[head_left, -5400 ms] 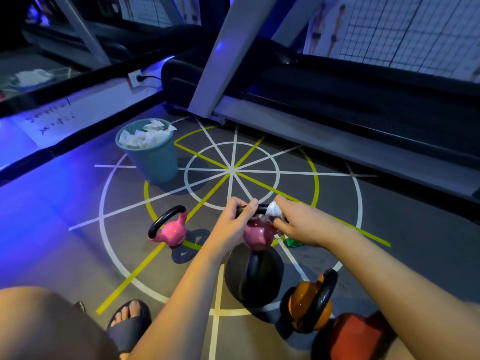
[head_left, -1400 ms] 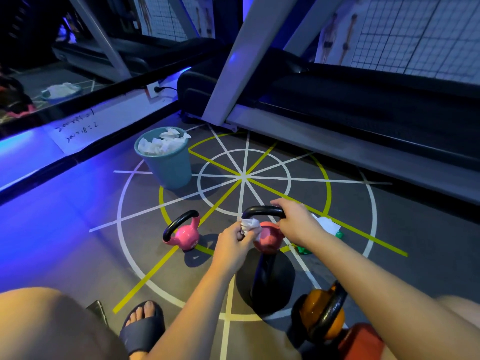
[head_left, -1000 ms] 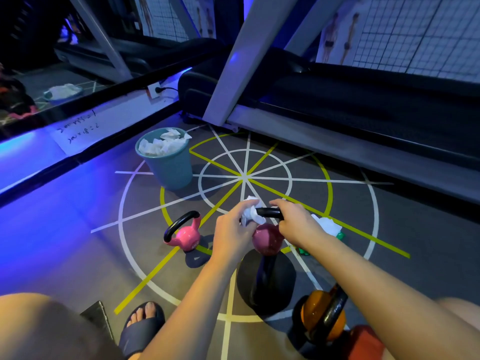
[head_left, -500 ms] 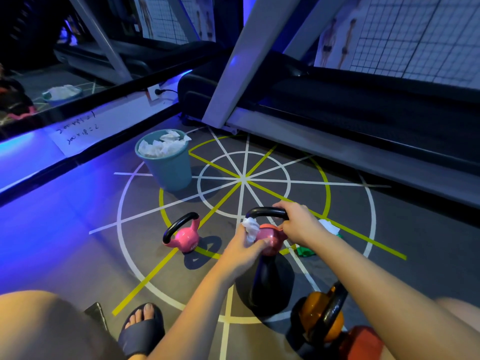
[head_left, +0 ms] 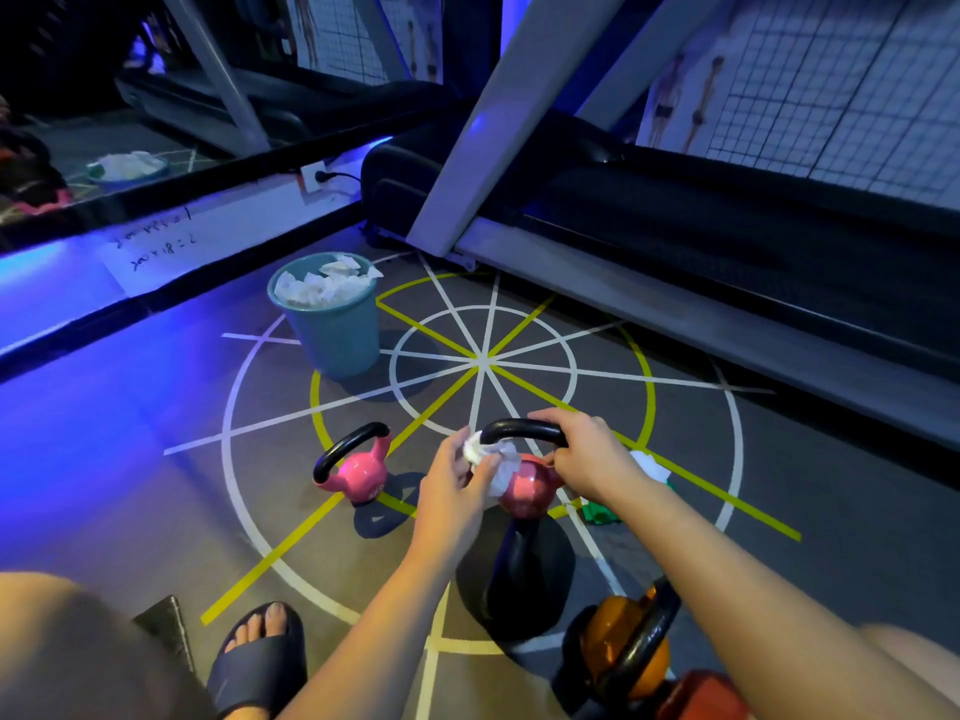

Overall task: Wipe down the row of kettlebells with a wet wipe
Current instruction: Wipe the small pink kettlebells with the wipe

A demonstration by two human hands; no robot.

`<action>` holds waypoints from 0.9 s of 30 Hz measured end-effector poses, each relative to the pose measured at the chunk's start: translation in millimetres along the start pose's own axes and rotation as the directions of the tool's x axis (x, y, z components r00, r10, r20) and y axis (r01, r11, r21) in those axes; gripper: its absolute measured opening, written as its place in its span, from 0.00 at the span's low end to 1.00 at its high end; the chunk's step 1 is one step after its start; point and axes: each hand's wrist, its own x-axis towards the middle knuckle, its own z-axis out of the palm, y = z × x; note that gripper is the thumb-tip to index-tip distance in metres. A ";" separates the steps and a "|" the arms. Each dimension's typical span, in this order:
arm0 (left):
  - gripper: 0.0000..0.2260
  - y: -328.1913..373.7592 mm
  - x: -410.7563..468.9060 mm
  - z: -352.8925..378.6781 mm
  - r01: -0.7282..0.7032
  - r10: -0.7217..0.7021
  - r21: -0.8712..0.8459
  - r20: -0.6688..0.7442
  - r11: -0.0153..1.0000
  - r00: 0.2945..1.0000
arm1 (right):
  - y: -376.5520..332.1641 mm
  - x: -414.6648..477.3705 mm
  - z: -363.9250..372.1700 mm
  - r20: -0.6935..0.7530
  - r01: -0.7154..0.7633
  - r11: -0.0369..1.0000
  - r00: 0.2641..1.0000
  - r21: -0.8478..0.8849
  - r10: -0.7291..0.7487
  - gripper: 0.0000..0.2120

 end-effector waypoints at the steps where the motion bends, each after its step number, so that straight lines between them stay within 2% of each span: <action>1: 0.13 -1.5 2.2 -1.5 0.005 -0.006 0.002 0.033 1.000 0.999 | -0.7 -0.7 0.0 0.007 0.014 1.000 1.000 -0.010 -0.014 0.28; 3: 0.09 -4.2 3.5 -4.0 0.010 -0.004 -0.043 0.124 0.999 0.992 | -3.8 -3.7 -0.3 0.028 0.050 0.998 0.998 -0.030 -0.049 0.28; 6: 0.10 -4.5 2.8 -8.5 0.006 0.010 -0.098 0.167 0.995 0.986 | -5.6 -5.0 -1.8 0.058 0.073 0.997 0.996 -0.040 -0.071 0.26; 9: 0.13 4.7 5.1 -8.4 -0.067 0.071 -0.061 0.064 0.996 0.995 | -4.3 -3.9 -3.7 0.057 0.066 0.998 0.996 -0.014 -0.065 0.27; 11: 0.14 11.3 5.6 -7.0 -0.189 0.191 0.051 -0.035 0.981 0.981 | -2.8 -2.2 -3.4 0.059 0.067 0.997 0.996 -0.027 -0.065 0.27; 13: 0.17 18.8 4.4 -3.6 -0.279 0.288 0.141 -0.049 0.950 0.956 | -2.8 -1.3 -2.4 0.054 0.075 0.992 0.996 -0.102 -0.069 0.28; 15: 0.19 28.0 3.2 0.0 -0.316 0.333 0.303 -0.001 0.899 0.943 | -4.2 -0.8 -1.7 0.060 0.082 0.985 0.995 -0.155 -0.074 0.28; 17: 0.19 36.8 4.6 1.6 -0.374 0.379 0.509 0.098 0.775 0.920 | -6.7 -1.6 -0.3 0.084 0.100 0.975 0.993 -0.196 -0.085 0.28; 19: 0.19 48.3 4.4 -0.8 -0.394 0.362 0.602 0.182 0.694 0.914 | -9.0 -2.8 2.8 0.115 0.108 0.967 0.990 -0.231 -0.083 0.30; 23: 0.16 56.9 1.5 -2.4 -0.429 0.293 0.672 0.313 0.604 0.903 | -10.8 -5.8 4.7 0.147 0.104 0.962 0.987 -0.254 -0.068 0.36; 27: 0.14 51.1 4.3 -8.2 -0.444 0.292 0.604 0.338 0.662 0.895 | -7.8 -10.7 -2.8 0.149 0.088 0.971 0.987 -0.224 -0.055 0.38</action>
